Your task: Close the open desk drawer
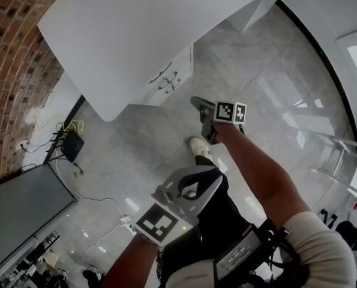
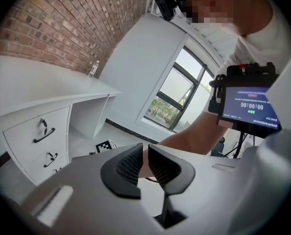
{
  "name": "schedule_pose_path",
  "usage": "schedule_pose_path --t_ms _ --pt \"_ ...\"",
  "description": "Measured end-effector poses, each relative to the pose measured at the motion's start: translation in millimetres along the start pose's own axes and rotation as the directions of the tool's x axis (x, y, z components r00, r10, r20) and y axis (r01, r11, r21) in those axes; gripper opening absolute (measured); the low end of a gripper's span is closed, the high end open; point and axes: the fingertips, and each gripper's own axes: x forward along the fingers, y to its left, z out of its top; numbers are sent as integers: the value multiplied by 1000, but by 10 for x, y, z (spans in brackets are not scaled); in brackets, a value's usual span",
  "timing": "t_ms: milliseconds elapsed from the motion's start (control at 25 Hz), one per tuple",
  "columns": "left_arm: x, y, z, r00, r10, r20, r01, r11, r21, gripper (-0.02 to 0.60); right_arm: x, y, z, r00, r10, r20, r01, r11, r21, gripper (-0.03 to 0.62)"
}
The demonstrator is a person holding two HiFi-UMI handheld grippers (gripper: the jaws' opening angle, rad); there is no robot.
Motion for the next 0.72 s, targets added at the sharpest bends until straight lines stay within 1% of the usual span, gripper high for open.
schedule_pose_path --t_ms 160,320,480,600,720 --pt "-224 -594 135 999 -9 33 9 1000 6 37 -567 620 -144 999 16 -52 -24 986 -164 31" --pt "-490 -1132 196 997 -18 72 18 1000 -7 34 -1111 1222 -375 996 14 -93 -43 949 -313 28" --pt "-722 -1599 103 995 -35 89 37 999 -22 32 -1628 1698 -695 994 16 -109 -59 913 -404 25" --pt "-886 -1948 112 992 -48 115 53 998 -41 31 -2029 2052 -945 993 4 -118 -61 875 -480 22" --pt "-1050 -2238 139 988 -53 147 60 997 -40 29 -2368 2409 -1182 992 6 -128 -75 837 -542 21"
